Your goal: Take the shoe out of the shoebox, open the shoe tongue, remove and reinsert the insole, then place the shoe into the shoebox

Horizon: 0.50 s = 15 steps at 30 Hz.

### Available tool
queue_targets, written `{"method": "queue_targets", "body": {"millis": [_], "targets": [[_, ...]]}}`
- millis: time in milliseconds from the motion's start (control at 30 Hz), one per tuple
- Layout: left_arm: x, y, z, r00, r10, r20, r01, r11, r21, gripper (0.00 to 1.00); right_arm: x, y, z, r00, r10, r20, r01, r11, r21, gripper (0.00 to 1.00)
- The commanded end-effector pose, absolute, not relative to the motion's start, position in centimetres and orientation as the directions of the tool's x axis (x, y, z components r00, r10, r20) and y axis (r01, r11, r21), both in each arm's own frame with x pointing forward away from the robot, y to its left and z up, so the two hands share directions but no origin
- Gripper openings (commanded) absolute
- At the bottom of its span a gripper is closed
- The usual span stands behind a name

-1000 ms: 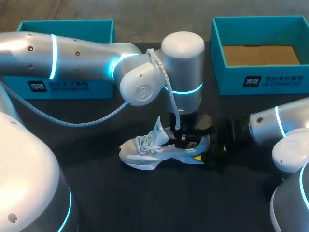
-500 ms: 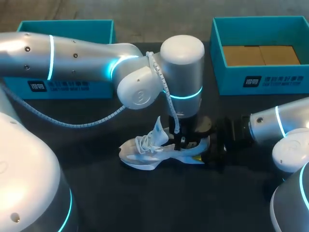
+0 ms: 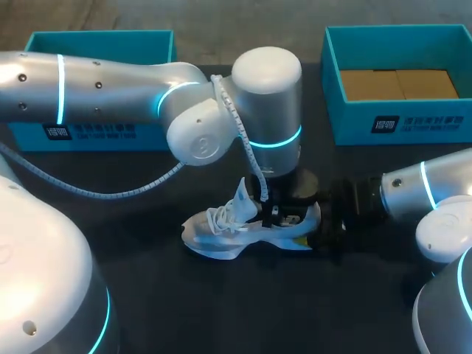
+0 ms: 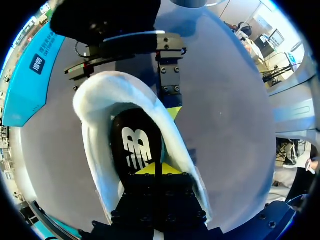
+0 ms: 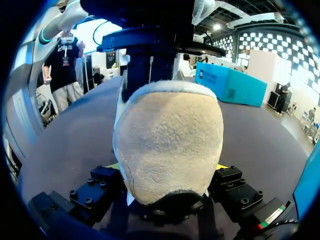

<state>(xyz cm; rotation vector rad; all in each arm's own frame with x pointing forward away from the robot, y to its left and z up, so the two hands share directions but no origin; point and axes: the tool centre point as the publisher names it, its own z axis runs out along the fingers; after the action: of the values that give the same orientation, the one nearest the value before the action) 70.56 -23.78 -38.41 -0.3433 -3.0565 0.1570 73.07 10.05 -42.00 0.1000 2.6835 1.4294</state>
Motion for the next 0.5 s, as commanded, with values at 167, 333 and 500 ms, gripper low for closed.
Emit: {"method": "queue_targets", "body": {"millis": [167,333,500], "targets": [[70.7,-22.4,-37.2,-0.971,0.225,0.083,0.208,0.963,-0.171,0.0,73.2,10.3,-42.1,-0.993,0.106,-0.057,0.013,0.563,0.826,0.0],[70.9,-22.0,-36.5,-0.962,0.236,0.135,0.201,0.951,-0.234,0.0,73.2,10.3,-42.1,-0.993,0.106,-0.057,0.013,0.563,0.826,0.0],[71.1,-21.7,-35.7,-0.957,0.236,0.171,0.185,0.944,-0.272,0.0,73.2,10.3,-42.1,-0.993,0.106,-0.057,0.013,0.563,0.826,0.0]]}}
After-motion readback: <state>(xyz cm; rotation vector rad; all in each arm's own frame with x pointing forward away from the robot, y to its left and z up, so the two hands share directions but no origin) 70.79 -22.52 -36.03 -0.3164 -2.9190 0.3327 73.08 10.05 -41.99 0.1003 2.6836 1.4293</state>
